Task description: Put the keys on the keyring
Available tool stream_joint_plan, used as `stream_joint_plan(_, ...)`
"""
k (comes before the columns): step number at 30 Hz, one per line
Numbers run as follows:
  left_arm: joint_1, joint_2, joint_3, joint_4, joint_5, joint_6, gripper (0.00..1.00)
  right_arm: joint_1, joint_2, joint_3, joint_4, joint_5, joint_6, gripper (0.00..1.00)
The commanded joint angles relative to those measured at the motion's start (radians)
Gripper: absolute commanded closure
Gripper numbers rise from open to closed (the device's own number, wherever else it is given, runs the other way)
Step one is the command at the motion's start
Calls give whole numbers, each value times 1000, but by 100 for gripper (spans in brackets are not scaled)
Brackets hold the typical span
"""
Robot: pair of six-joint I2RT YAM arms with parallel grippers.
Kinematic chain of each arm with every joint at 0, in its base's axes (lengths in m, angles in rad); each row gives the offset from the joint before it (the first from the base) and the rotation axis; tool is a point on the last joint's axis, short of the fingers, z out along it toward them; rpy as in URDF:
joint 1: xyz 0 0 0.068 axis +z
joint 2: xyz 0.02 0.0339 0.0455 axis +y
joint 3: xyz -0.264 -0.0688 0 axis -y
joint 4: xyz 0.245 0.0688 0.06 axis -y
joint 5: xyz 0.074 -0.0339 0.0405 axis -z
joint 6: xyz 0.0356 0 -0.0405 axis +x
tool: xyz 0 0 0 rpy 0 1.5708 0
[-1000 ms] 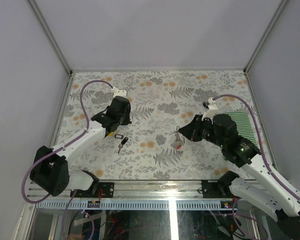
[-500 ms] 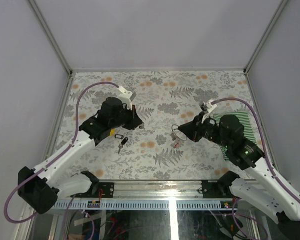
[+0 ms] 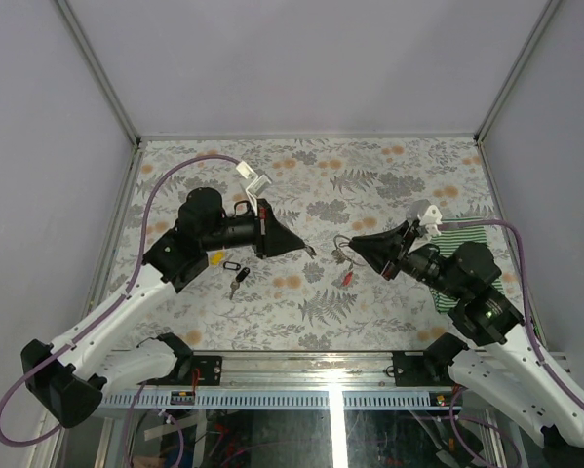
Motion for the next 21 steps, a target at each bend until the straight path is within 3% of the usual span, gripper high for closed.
stream_joint_plan(1,-39,8,67,129,54,-58,100,1,-7,7,167,-29,-61,100)
stream_joint_plan(21,-150,62,125,236,-5,-126,100,1,61,27,280,-58,-51,100)
